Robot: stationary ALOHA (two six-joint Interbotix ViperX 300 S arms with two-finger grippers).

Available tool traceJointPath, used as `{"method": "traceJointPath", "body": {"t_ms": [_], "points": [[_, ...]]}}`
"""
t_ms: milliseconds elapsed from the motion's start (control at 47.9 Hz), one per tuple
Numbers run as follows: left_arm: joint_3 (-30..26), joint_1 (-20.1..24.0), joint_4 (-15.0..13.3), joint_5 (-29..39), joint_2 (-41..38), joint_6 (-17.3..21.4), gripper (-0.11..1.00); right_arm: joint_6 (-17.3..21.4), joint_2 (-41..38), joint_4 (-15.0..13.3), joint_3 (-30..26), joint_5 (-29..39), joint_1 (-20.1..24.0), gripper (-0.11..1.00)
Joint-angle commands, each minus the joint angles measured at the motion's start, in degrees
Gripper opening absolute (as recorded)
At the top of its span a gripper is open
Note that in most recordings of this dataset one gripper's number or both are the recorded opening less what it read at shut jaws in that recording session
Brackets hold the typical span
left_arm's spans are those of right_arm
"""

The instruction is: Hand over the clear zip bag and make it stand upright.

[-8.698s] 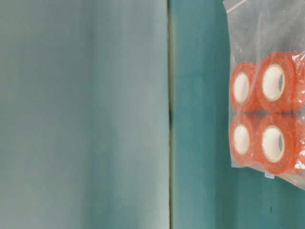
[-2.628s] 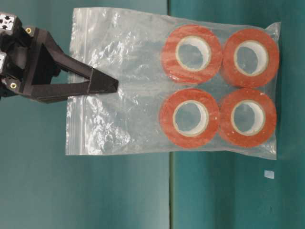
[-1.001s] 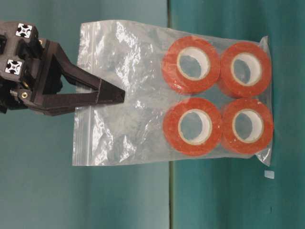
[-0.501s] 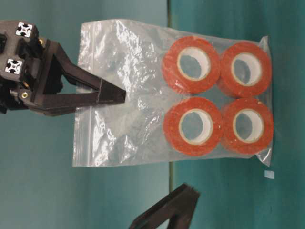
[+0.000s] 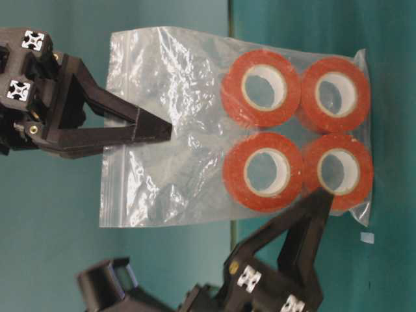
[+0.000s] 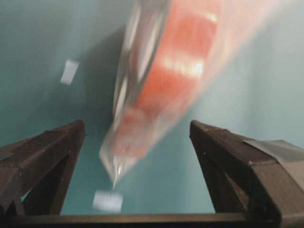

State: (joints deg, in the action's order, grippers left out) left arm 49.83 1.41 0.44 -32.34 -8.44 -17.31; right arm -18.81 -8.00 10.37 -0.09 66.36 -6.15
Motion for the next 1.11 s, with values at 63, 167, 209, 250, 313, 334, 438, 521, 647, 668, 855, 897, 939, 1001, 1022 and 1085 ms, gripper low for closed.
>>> {"method": "traceJointPath", "body": {"t_ms": [63, 167, 209, 250, 313, 334, 438, 521, 647, 668, 855, 897, 939, 1001, 1022, 1085], "points": [[-3.52, -0.26, 0.0, -0.7, -2.02, 0.0, 0.99, 0.35, 0.53, -0.09, -0.35, -0.09, 0.18, 0.0], [-5.1, -0.26, 0.0, -0.62, -3.25, 0.0, 0.99, 0.35, 0.53, -0.09, -0.26, 0.0, 0.26, 0.0], [-5.36, -0.18, 0.0, -0.62, -3.43, -0.18, 0.99, 0.35, 0.53, 0.0, -0.26, 0.0, 0.26, 0.0], [-5.54, -0.18, 0.0, -0.62, -3.52, -0.35, 0.98, 0.35, 0.53, 0.0, -0.18, 0.0, 0.18, 0.0], [-5.62, -0.18, 0.0, -0.7, -3.52, -1.23, 0.98, 0.44, 0.53, -0.09, -0.18, 0.0, 0.26, 0.0], [-5.62, -0.18, 0.09, -0.7, -3.52, -1.58, 0.97, 0.44, 0.53, -0.09, -0.18, 0.0, 0.26, 0.0], [-5.36, -0.09, 0.0, -0.7, -3.34, -2.81, 0.9, 0.79, 0.44, 0.0, -0.18, -0.09, 0.26, 0.0], [-5.27, -0.26, 0.0, 0.09, -3.34, -4.13, 0.75, 1.05, 0.26, -0.09, -0.18, 0.09, 0.18, 0.0], [-5.71, 0.0, 0.09, 2.81, -3.52, -4.04, 0.43, 1.14, 0.18, -0.09, -0.18, 0.18, 0.26, 0.0], [-5.62, 0.09, 0.0, 2.9, -3.52, -3.87, 0.38, 1.14, 0.18, 0.0, -0.18, 0.09, 0.18, 0.0], [-5.45, 0.09, 0.0, 3.6, -3.43, -2.02, 0.24, 1.67, 0.18, 0.0, -0.18, 0.18, 0.26, 0.0], [-5.45, 0.09, 0.09, 3.69, -3.52, -1.58, 0.24, 1.85, 0.26, -0.09, -0.18, 0.09, 0.26, 0.0], [-5.54, 0.09, 0.09, 3.87, -3.43, -1.14, 0.24, 2.02, 0.18, 0.0, -0.18, 0.18, 0.26, 0.0], [-5.71, -0.09, 0.0, 4.39, -3.52, -0.53, 0.24, 2.29, 0.18, -0.09, -0.18, 0.18, 0.26, 0.0], [-5.8, -0.09, 0.09, 4.57, -3.52, -0.26, 0.24, 2.29, 0.18, -0.09, -0.09, 0.18, 0.26, 0.0], [-5.8, -0.26, 0.0, 5.1, -3.52, 0.18, 0.24, 2.29, 0.26, -0.09, 0.0, 0.18, 0.35, 0.0]]}}
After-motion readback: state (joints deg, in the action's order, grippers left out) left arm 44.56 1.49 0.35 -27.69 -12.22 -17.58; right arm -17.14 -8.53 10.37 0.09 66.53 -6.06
